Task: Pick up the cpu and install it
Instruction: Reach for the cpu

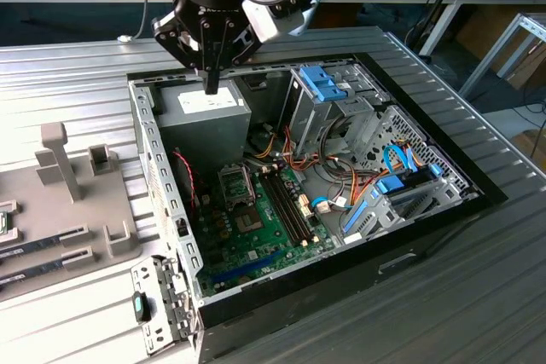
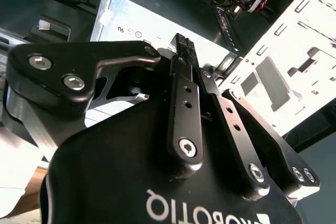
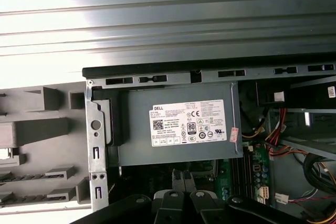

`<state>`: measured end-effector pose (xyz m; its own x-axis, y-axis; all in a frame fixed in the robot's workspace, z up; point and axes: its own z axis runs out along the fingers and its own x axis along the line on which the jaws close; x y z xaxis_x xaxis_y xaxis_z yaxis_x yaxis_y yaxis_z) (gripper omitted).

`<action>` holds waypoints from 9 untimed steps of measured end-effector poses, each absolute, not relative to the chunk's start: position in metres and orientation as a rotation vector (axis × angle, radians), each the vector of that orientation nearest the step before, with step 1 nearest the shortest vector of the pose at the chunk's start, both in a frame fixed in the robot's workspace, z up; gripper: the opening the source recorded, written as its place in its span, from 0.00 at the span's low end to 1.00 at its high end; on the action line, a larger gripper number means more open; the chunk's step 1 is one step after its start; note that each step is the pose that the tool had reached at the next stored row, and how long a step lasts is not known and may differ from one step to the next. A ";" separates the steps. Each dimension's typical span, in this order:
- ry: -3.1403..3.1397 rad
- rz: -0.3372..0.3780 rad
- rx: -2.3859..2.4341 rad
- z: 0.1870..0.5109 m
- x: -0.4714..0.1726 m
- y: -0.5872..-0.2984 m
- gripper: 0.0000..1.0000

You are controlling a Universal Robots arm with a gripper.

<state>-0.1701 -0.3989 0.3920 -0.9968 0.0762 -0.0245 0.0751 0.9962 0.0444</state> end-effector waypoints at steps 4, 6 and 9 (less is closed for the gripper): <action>3.113 0.068 0.118 0.392 -0.171 -0.399 0.11; 3.113 0.068 0.118 0.392 -0.172 -0.399 0.11; 3.112 0.068 0.118 0.392 -0.172 -0.399 0.11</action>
